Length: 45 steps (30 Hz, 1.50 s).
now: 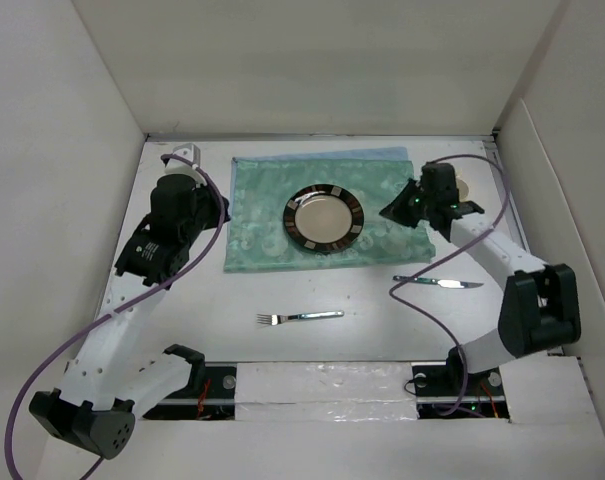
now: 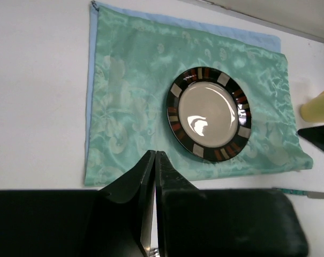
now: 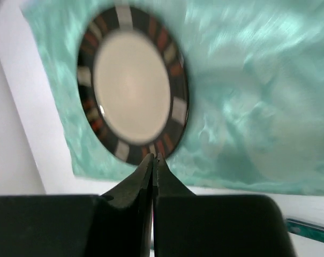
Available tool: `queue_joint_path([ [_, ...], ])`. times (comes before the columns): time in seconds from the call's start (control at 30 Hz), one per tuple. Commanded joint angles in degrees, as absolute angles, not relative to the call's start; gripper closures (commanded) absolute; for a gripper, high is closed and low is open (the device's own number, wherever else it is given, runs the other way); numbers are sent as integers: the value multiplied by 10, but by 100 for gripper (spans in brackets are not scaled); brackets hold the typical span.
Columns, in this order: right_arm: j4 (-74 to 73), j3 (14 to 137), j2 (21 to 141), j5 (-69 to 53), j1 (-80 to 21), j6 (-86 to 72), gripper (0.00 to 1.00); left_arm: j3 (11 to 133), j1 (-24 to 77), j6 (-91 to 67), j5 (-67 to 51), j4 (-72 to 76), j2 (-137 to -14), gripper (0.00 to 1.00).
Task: Set the dinner table for one person
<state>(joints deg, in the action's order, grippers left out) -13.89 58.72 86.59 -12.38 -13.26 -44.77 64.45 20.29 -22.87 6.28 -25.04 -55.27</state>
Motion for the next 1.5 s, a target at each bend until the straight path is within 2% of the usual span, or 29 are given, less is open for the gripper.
queue_joint_path([
  [0.0,-222,647,809,-7,-66,-388,100,640,207,-208,21,-216,-543,100],
  [0.13,-280,705,805,122,5,-374,100,629,207,-195,-22,-205,-545,100],
  [0.17,-298,714,809,168,17,-370,96,621,207,-193,-27,-201,-543,100],
  [0.2,-296,719,814,182,40,-364,78,618,207,-192,-35,-198,-539,100],
  [0.27,-300,733,837,178,67,-345,59,607,207,-185,-39,-196,-534,86],
  [0.3,-308,743,850,177,76,-346,48,602,207,-184,-39,-195,-531,82],
  [0.33,-315,755,863,175,93,-345,44,599,207,-178,-40,-193,-530,75],
  [0.37,-328,774,892,158,98,-343,43,592,207,-177,-38,-194,-528,73],
  [0.47,-342,808,932,143,105,-337,42,581,207,-171,-40,-192,-526,71],
  [0.67,-343,848,1011,105,105,-330,43,566,207,-175,-48,-186,-525,70],
  [0.73,-349,860,1040,108,105,-334,47,564,207,-177,-48,-185,-526,70],
  [0.83,-343,860,1051,119,105,-344,72,567,207,-178,-49,-187,-526,70],
  [0.87,-332,857,1047,126,105,-347,86,568,207,-178,-48,-187,-528,70],
  [0.93,-323,855,1038,133,105,-349,100,569,207,-178,-47,-188,-530,71],
  [1.2,-304,939,995,156,60,-330,100,586,207,-180,-39,-185,-554,71],
  [1.47,-394,1134,1123,171,-11,-308,100,607,207,-179,-24,-187,-570,70],
])
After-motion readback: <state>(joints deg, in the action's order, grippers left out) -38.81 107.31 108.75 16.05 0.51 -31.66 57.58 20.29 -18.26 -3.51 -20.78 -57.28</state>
